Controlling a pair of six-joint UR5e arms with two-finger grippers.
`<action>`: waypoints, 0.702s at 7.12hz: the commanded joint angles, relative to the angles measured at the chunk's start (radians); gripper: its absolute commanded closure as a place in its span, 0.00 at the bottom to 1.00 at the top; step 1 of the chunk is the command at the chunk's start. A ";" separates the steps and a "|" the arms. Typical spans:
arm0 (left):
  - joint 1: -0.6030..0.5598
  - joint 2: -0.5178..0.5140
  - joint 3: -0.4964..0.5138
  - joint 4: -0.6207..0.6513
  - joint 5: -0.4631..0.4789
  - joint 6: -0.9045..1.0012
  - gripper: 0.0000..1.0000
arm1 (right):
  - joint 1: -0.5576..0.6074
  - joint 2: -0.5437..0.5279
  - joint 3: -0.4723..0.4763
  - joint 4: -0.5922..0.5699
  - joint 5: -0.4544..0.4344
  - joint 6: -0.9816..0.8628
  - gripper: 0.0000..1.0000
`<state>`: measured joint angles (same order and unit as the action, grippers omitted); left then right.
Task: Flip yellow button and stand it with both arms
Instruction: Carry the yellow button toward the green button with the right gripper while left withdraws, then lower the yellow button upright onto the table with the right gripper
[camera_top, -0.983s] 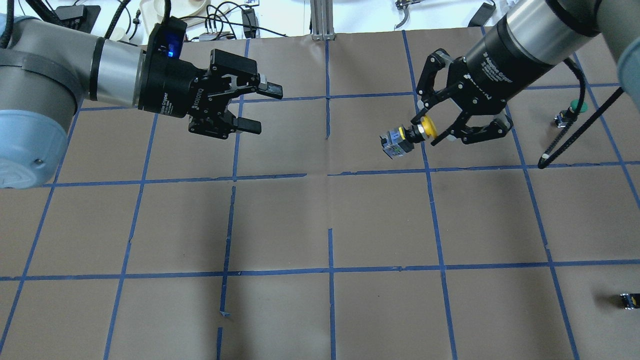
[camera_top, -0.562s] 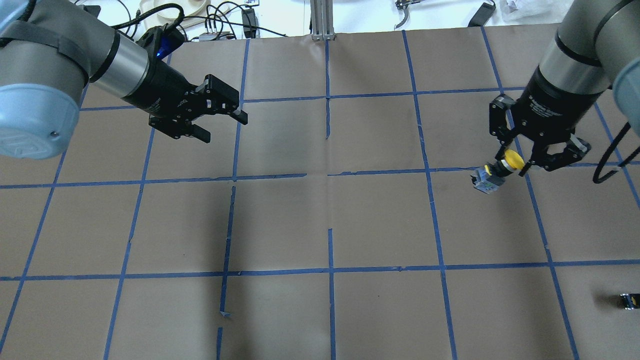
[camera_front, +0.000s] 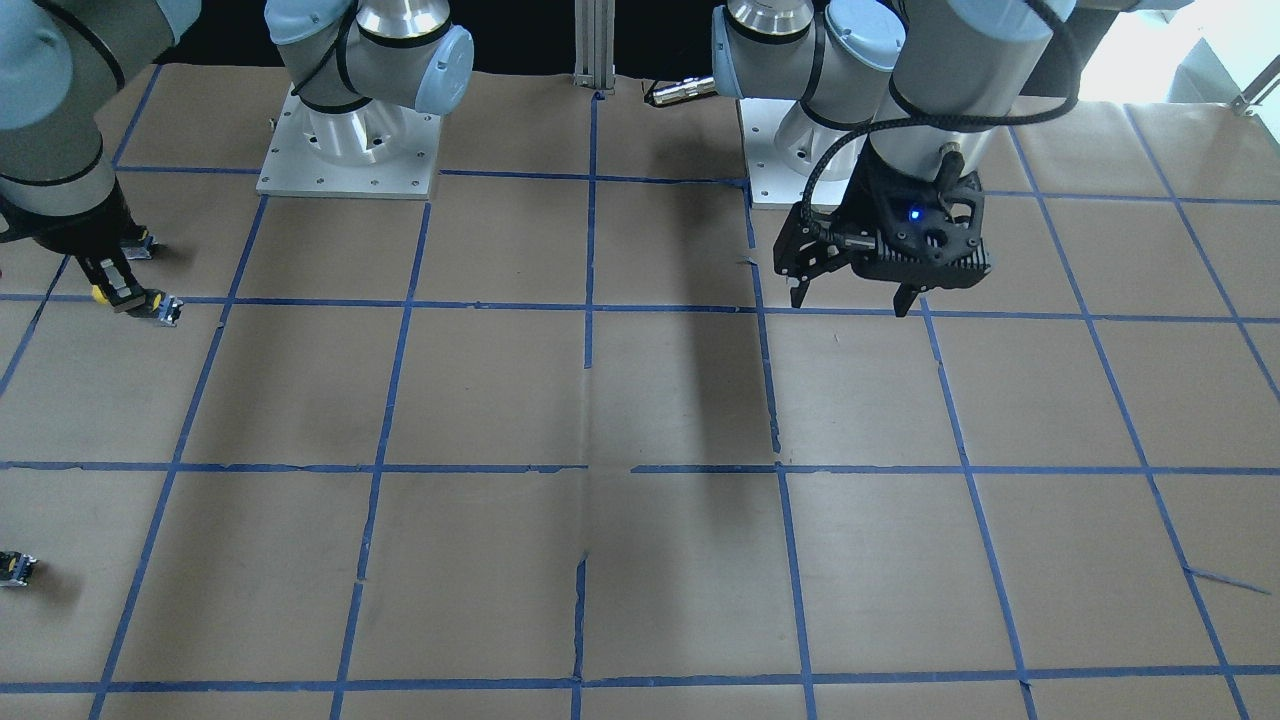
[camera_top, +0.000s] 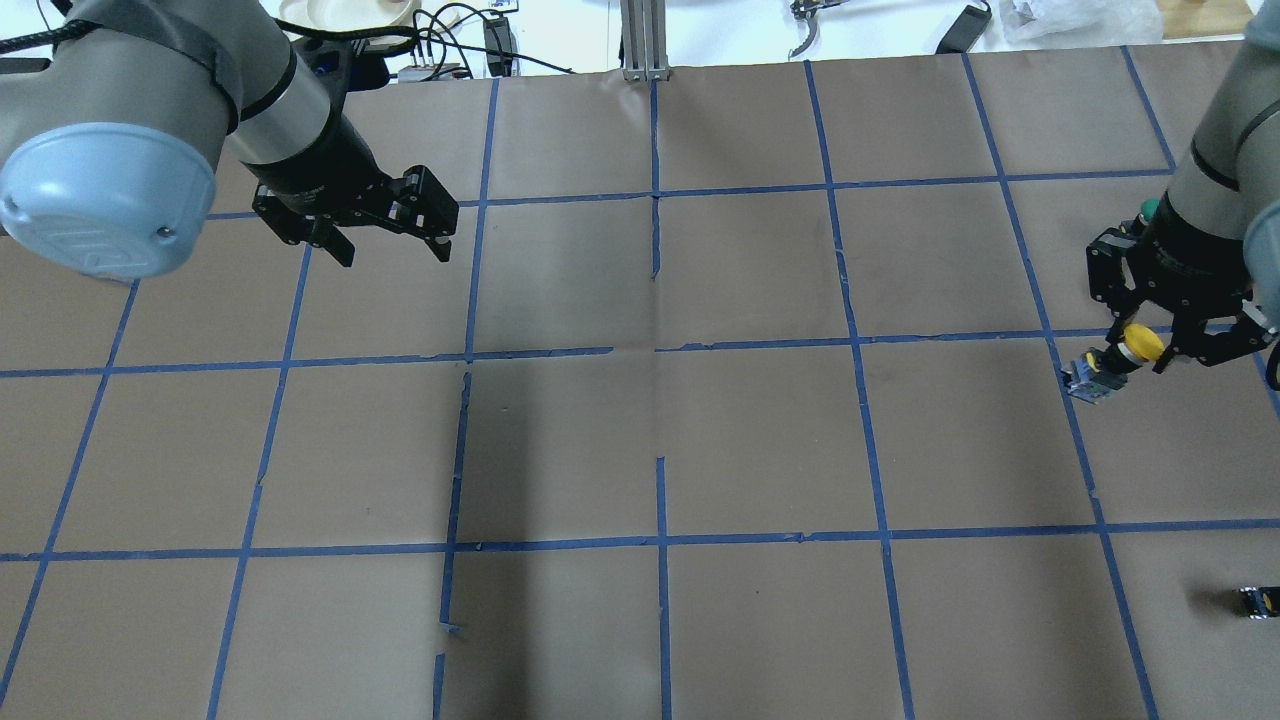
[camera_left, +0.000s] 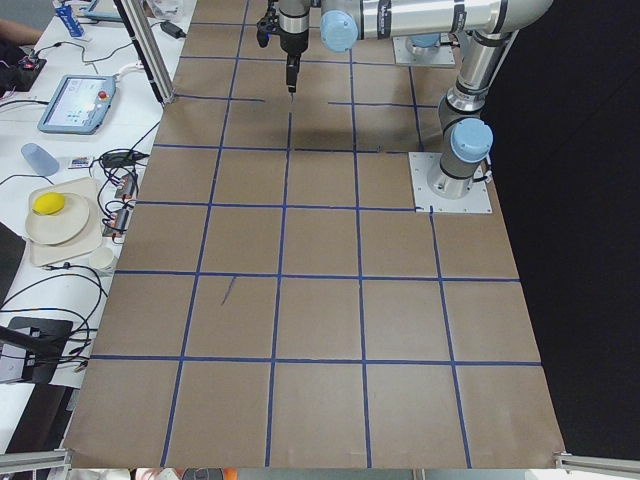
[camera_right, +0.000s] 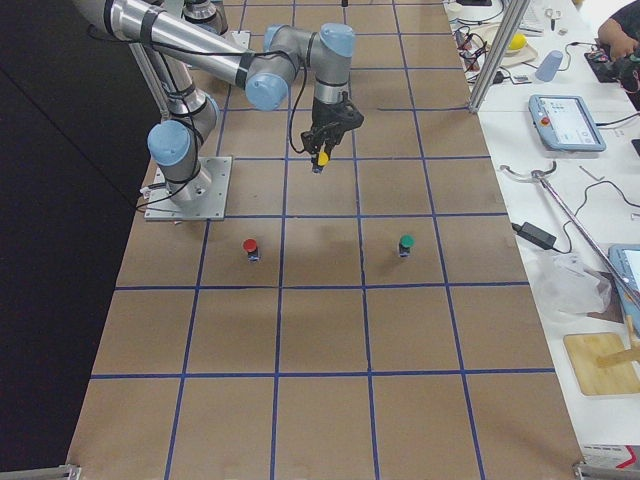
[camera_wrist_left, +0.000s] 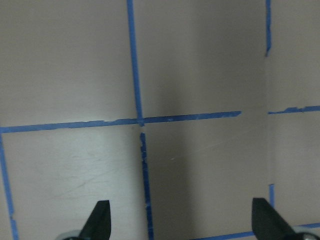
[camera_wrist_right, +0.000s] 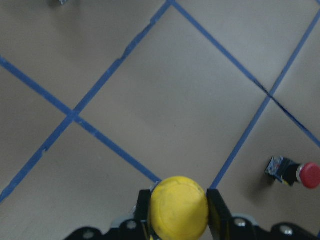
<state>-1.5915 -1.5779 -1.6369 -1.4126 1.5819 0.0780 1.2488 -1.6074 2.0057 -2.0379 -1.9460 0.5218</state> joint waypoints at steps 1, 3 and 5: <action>0.022 0.038 -0.010 -0.011 -0.023 0.011 0.00 | -0.009 0.098 0.082 -0.238 -0.117 -0.075 0.90; 0.042 0.021 -0.011 -0.014 -0.025 0.009 0.00 | -0.044 0.155 0.120 -0.369 -0.268 -0.059 0.90; 0.041 0.012 -0.009 -0.016 -0.025 -0.001 0.00 | -0.106 0.202 0.125 -0.438 -0.198 -0.065 0.89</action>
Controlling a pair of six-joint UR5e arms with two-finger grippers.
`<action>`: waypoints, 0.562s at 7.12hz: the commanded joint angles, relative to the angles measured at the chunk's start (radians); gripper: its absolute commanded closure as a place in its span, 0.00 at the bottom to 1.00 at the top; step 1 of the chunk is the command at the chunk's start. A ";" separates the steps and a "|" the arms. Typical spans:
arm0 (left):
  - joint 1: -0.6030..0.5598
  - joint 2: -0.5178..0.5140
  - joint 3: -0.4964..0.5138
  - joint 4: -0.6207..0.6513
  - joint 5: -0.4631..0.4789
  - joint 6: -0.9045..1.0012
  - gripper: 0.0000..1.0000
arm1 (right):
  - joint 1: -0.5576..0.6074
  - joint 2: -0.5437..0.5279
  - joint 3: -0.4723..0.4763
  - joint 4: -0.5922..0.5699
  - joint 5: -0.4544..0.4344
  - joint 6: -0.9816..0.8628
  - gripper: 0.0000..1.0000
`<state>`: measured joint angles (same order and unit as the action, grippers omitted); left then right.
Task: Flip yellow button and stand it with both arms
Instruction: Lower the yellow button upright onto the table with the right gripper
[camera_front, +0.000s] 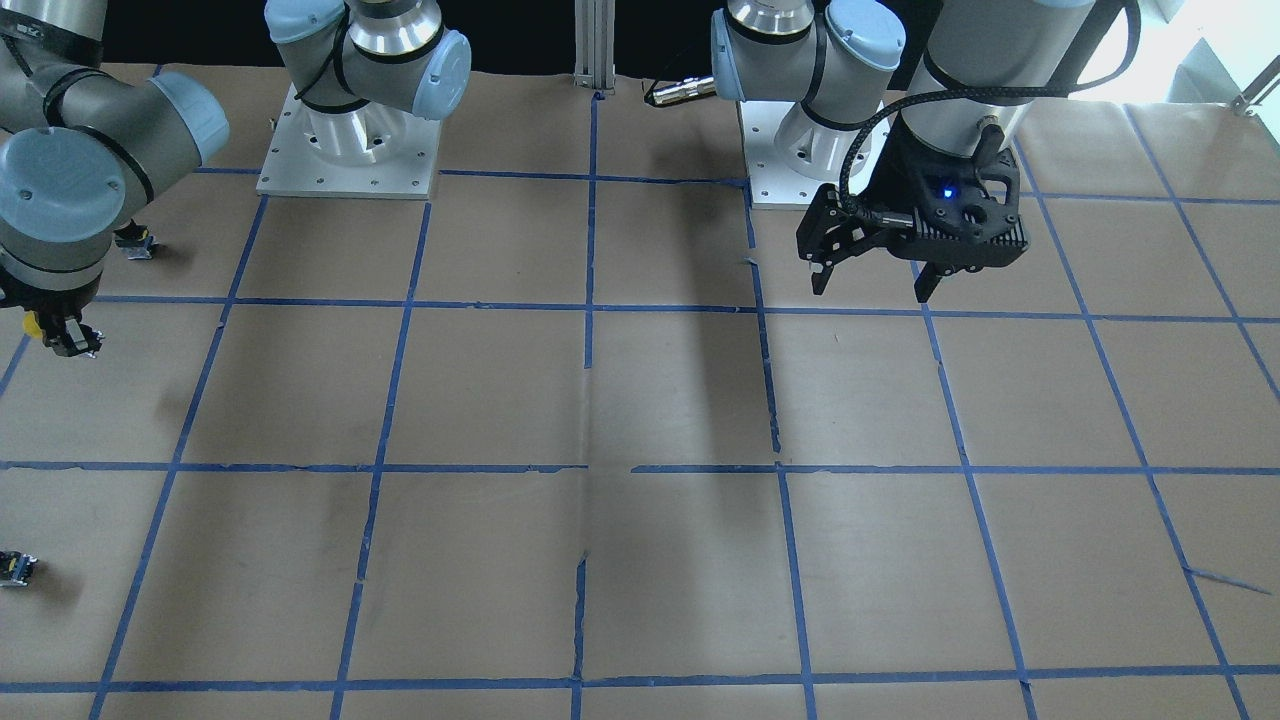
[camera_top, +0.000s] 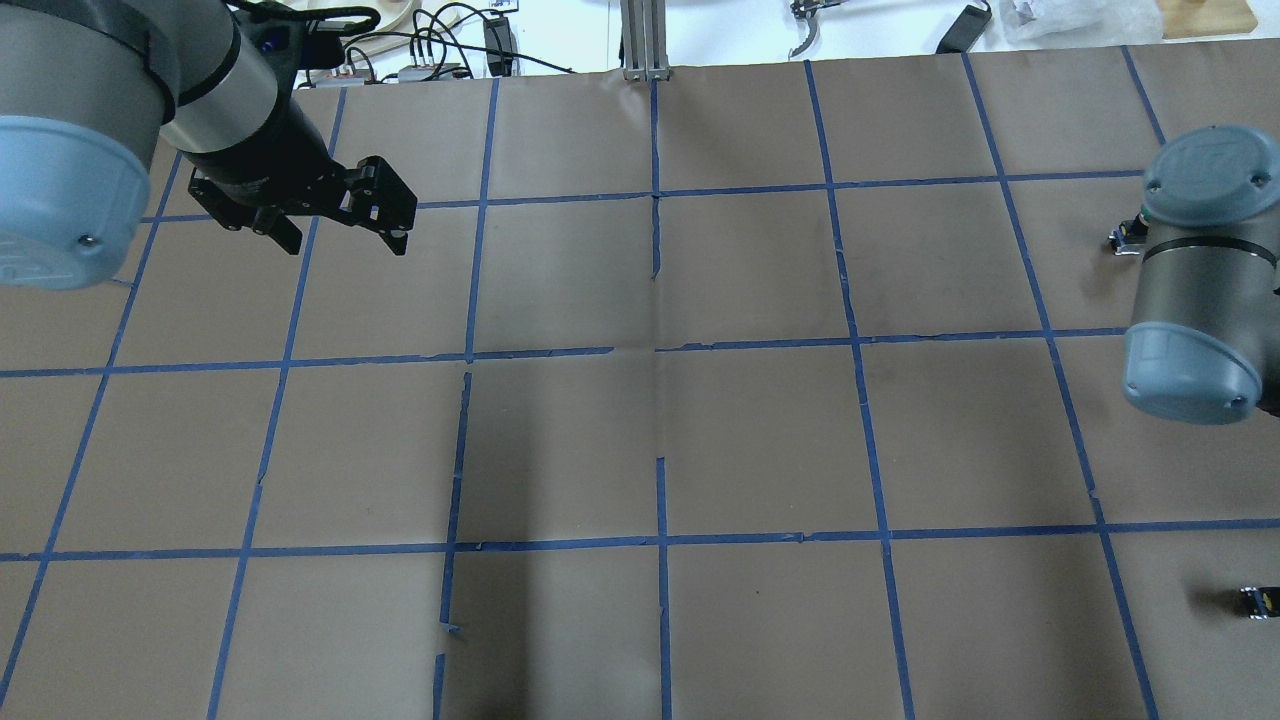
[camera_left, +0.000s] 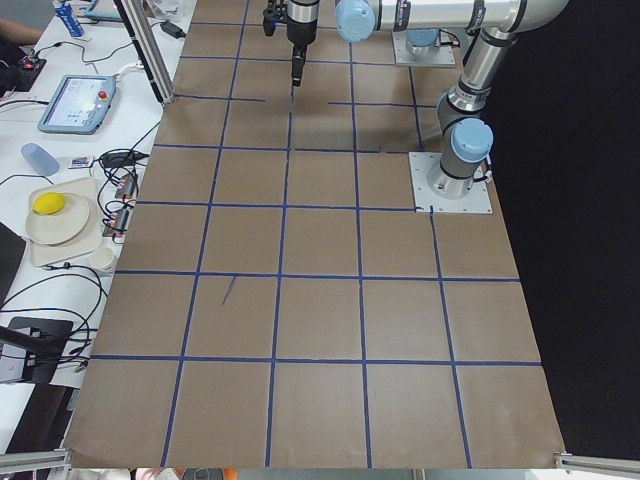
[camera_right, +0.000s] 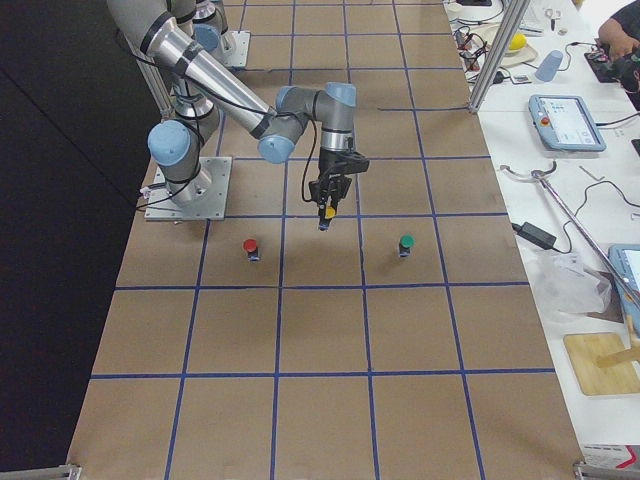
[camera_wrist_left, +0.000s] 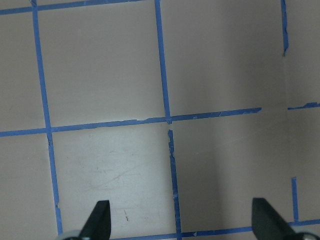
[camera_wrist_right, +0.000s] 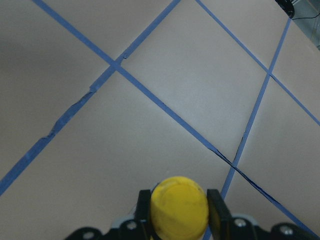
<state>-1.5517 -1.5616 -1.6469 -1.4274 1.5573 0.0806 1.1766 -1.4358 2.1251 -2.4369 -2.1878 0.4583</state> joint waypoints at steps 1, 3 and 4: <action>0.001 -0.008 -0.001 -0.001 0.000 -0.004 0.00 | -0.038 0.038 0.007 -0.056 0.071 -0.001 0.89; 0.001 -0.009 -0.002 -0.001 0.000 -0.005 0.00 | -0.041 0.044 0.019 -0.057 0.072 0.005 0.88; 0.001 -0.009 -0.004 0.001 -0.002 -0.005 0.00 | -0.043 0.066 0.021 -0.062 0.069 0.003 0.88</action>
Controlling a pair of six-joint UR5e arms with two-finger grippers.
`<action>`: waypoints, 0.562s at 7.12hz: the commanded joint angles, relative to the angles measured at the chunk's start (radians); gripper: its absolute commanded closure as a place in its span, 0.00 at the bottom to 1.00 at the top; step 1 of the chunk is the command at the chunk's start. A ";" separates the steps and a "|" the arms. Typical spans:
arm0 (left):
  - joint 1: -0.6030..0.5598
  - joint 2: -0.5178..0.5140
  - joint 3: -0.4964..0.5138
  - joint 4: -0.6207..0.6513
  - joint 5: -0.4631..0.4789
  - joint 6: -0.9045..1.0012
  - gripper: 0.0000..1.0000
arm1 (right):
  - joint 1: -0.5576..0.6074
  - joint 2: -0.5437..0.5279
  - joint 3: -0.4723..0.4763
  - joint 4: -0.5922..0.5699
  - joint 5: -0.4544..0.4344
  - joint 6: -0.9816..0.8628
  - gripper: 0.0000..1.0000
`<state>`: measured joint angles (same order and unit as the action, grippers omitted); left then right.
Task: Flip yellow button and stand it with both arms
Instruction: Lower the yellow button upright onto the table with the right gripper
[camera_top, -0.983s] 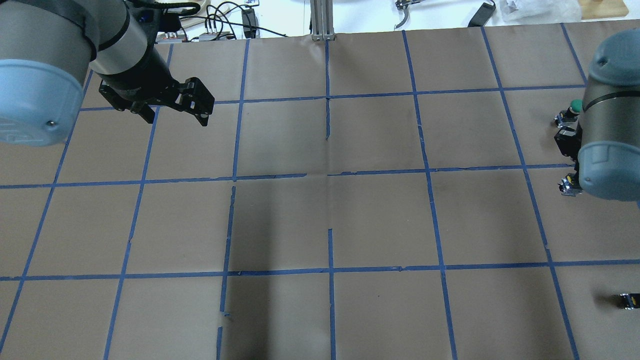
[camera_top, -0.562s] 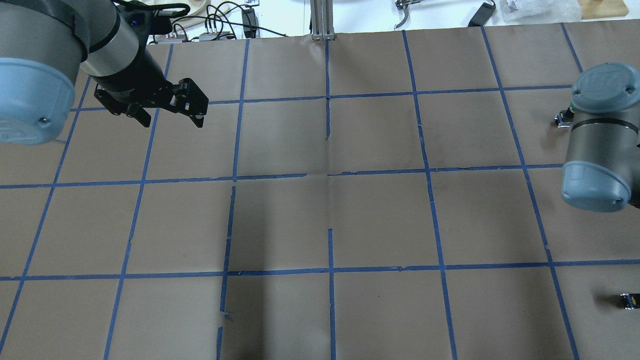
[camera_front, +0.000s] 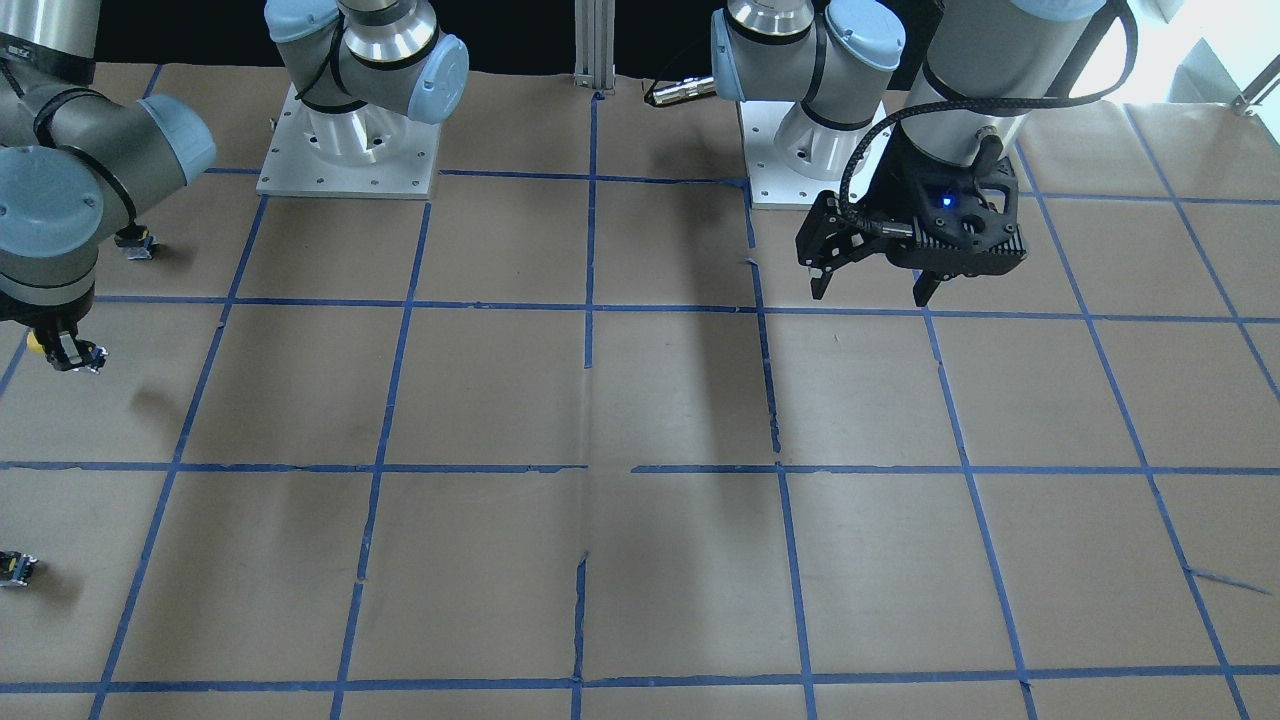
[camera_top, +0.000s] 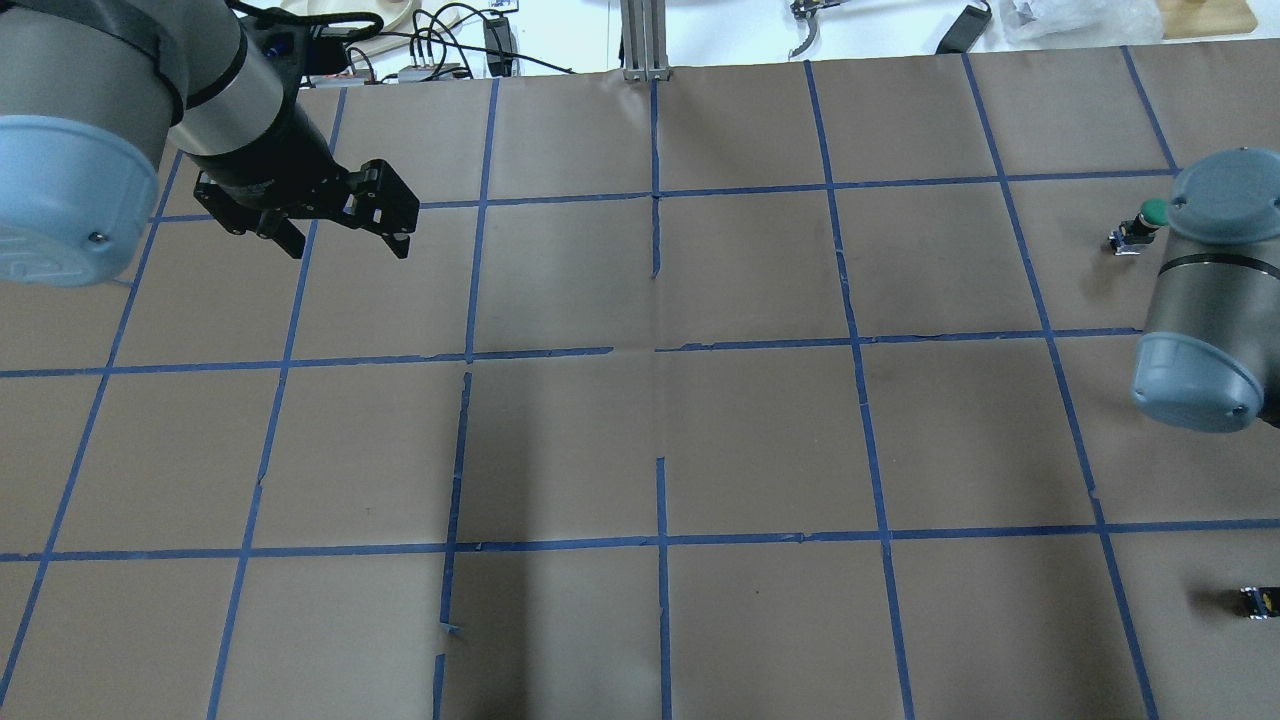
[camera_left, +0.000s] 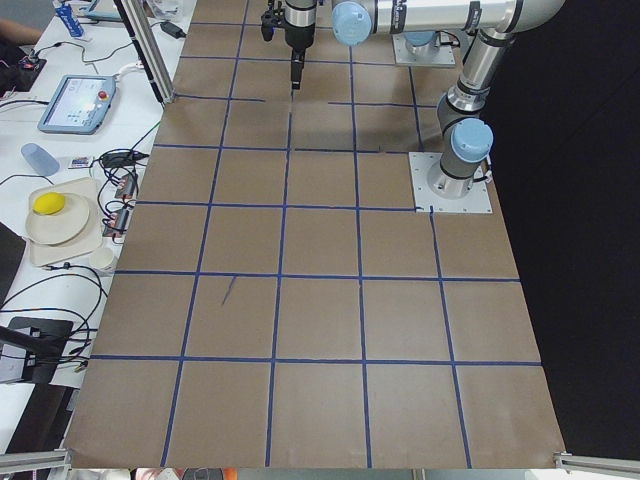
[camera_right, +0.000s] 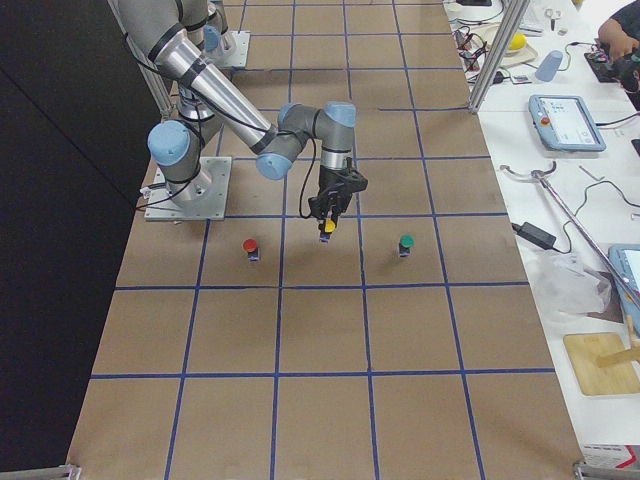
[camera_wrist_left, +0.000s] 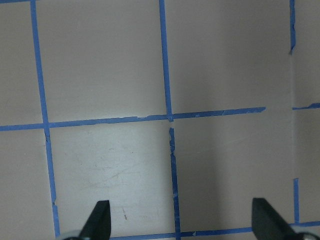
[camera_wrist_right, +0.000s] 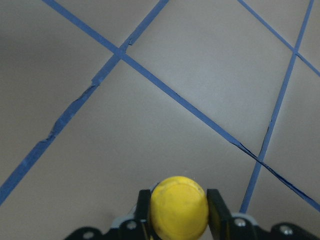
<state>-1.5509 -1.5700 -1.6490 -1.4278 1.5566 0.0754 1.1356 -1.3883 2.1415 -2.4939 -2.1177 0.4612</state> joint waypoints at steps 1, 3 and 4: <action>0.000 -0.004 0.001 0.001 -0.001 0.000 0.00 | -0.002 0.028 0.006 -0.026 -0.001 0.001 0.87; 0.000 -0.004 0.000 0.000 0.000 -0.005 0.00 | -0.002 0.040 0.005 -0.033 -0.007 0.002 0.80; 0.000 -0.004 0.000 0.000 0.000 -0.005 0.00 | -0.002 0.043 0.005 -0.051 -0.010 -0.001 0.75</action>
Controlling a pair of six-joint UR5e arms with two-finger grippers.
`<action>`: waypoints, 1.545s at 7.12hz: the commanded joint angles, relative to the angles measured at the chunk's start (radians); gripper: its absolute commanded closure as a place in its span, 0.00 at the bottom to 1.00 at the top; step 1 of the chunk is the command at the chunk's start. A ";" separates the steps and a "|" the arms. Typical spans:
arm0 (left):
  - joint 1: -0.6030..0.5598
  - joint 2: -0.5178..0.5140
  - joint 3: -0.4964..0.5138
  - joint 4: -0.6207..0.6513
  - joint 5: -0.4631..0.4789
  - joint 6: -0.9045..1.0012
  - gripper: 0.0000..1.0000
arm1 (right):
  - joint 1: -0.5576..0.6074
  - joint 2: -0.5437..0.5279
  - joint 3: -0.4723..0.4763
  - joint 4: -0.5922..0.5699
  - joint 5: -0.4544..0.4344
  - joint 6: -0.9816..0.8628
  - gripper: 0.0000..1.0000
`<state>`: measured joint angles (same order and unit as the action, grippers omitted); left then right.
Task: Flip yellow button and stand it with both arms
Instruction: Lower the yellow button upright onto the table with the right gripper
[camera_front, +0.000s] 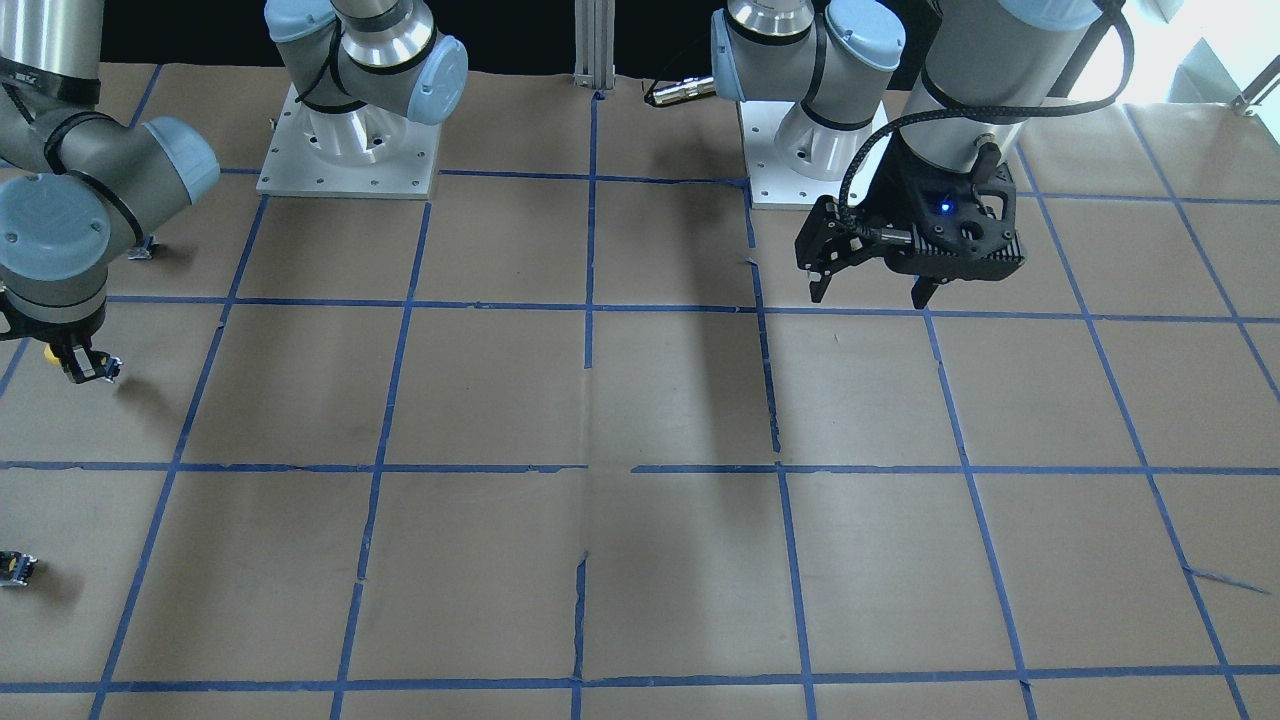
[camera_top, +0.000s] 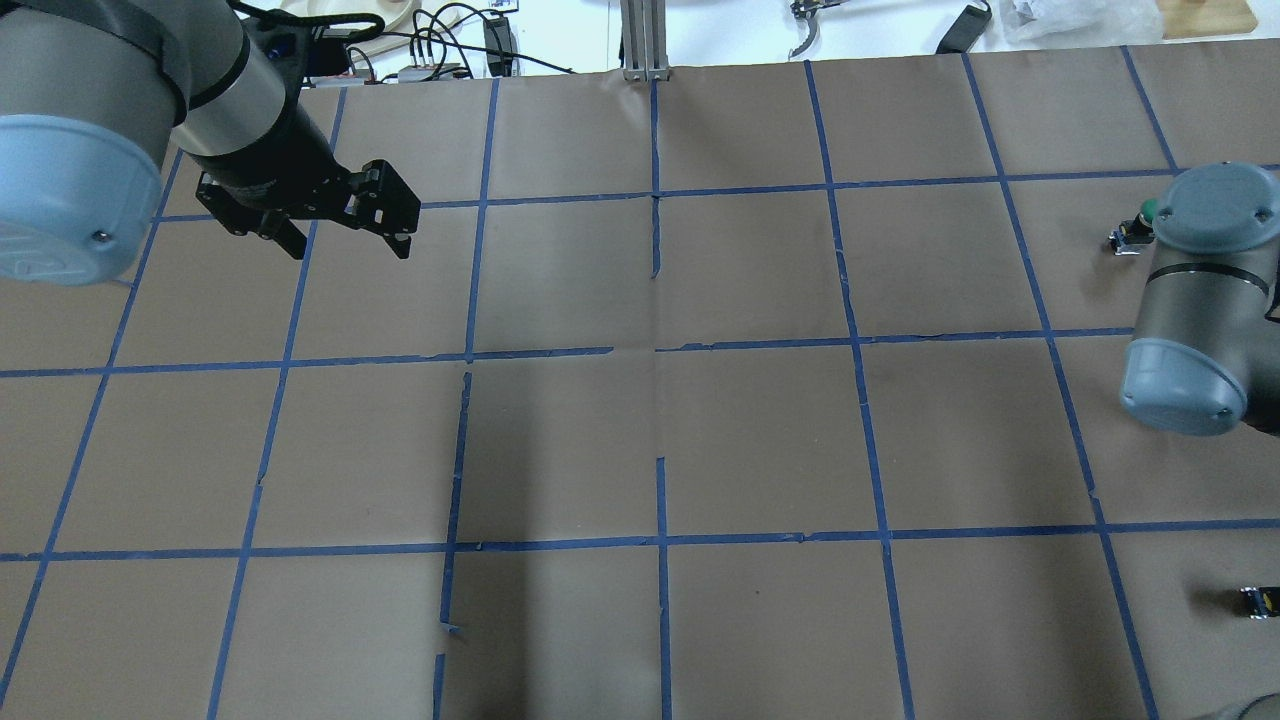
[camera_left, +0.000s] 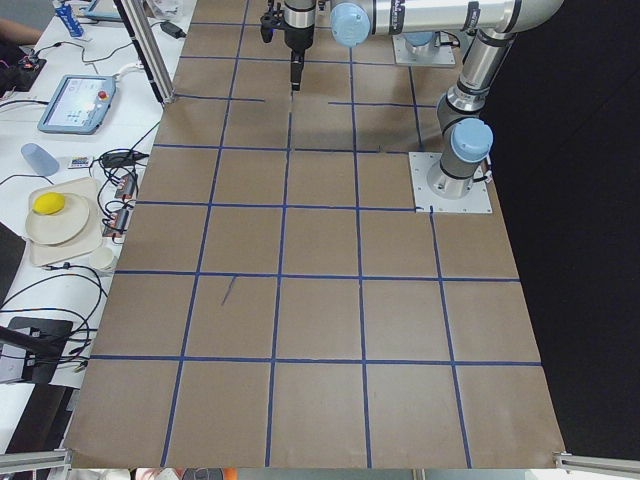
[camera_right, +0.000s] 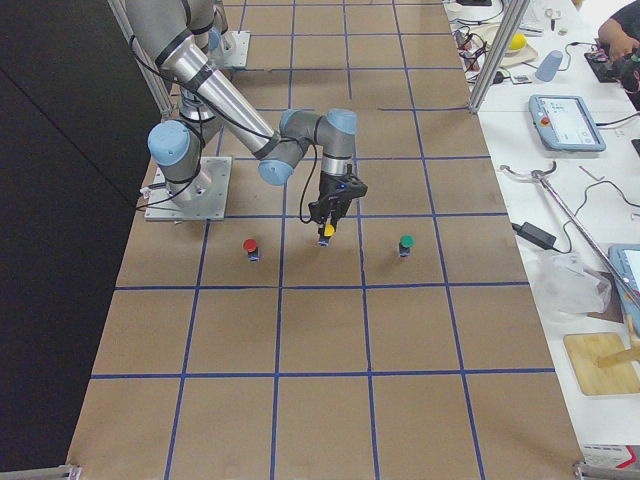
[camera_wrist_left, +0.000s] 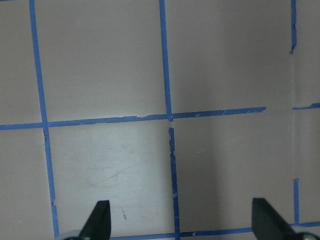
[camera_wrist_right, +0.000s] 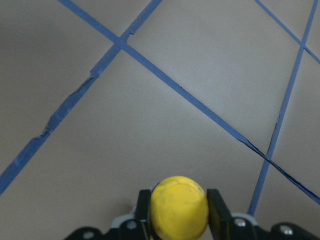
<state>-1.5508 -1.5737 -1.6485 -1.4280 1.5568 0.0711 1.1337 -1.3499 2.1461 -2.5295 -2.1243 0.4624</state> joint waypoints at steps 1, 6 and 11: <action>0.000 0.000 -0.001 0.000 0.000 -0.001 0.00 | -0.002 0.012 0.000 -0.024 -0.003 -0.002 0.71; 0.000 -0.002 -0.005 0.001 -0.001 -0.001 0.00 | -0.005 0.012 -0.009 -0.009 -0.002 0.002 0.01; 0.002 -0.002 0.019 -0.026 0.009 -0.002 0.00 | 0.011 -0.070 -0.300 0.635 0.184 0.009 0.01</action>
<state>-1.5499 -1.5753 -1.6344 -1.4352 1.5607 0.0702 1.1383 -1.3979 1.9427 -2.0634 -1.9794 0.4680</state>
